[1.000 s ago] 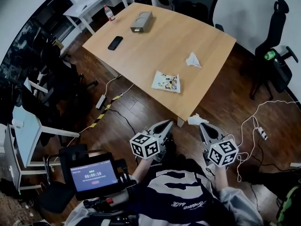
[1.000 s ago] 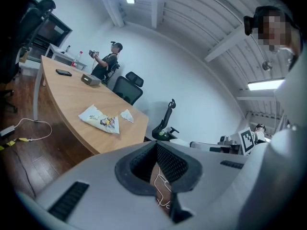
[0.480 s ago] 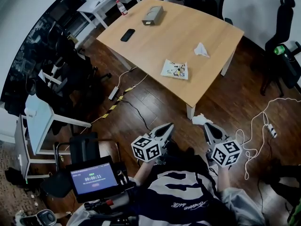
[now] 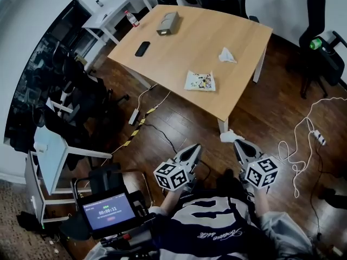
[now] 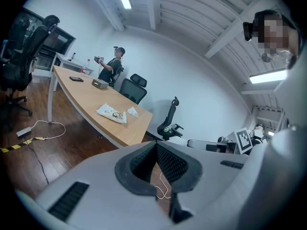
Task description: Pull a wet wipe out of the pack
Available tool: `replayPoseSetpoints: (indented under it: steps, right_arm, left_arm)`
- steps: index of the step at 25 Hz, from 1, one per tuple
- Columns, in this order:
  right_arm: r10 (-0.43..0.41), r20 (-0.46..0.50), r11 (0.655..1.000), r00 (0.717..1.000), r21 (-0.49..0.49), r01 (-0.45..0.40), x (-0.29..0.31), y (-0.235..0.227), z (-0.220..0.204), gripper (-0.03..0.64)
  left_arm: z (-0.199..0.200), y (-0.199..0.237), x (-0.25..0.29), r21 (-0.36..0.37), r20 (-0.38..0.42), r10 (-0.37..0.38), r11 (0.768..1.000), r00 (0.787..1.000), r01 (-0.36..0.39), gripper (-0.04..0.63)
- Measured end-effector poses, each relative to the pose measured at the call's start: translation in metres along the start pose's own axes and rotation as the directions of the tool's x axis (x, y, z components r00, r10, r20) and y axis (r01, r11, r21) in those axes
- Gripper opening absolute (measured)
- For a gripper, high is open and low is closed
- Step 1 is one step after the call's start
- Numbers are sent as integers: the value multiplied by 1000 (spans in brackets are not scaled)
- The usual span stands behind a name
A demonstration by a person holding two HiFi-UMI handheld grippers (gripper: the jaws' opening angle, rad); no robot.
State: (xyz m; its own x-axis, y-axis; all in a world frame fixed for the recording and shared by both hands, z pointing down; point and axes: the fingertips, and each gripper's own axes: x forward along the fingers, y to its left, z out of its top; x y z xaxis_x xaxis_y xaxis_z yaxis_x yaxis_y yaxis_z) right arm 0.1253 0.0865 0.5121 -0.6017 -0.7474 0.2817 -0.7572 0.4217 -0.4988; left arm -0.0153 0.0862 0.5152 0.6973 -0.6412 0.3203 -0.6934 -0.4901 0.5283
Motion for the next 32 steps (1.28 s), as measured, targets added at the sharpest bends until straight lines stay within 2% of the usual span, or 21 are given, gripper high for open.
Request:
replayPoseSetpoints:
  steps: [6, 12, 17, 26, 32]
  right_arm:
    - [8, -8, 1000, 1000, -17, -8, 16, 43, -6, 3]
    - [8, -16, 999, 1000, -50, -9, 47, 63, -4, 3]
    - [-6, -11, 998, 1000, -67, 5, 58, 66, -4, 3]
    - [-39, -9, 995, 999, -87, 38, 47, 62, -3, 3]
    - [-33, -12, 995, 999, -99, 31, 46, 57, 2, 3]
  left_arm:
    - [14, 20, -38, 13, 25, 11, 1000, 1000, -11, 3]
    - [21, 43, -46, 11, 37, -9, 1000, 999, 9, 3]
    - [28, 55, -37, 20, 39, -38, 999, 999, 37, 3]
    - [29, 42, -19, 35, 29, -94, 995, 995, 93, 3]
    - [32, 38, -13, 37, 40, -93, 995, 995, 92, 3]
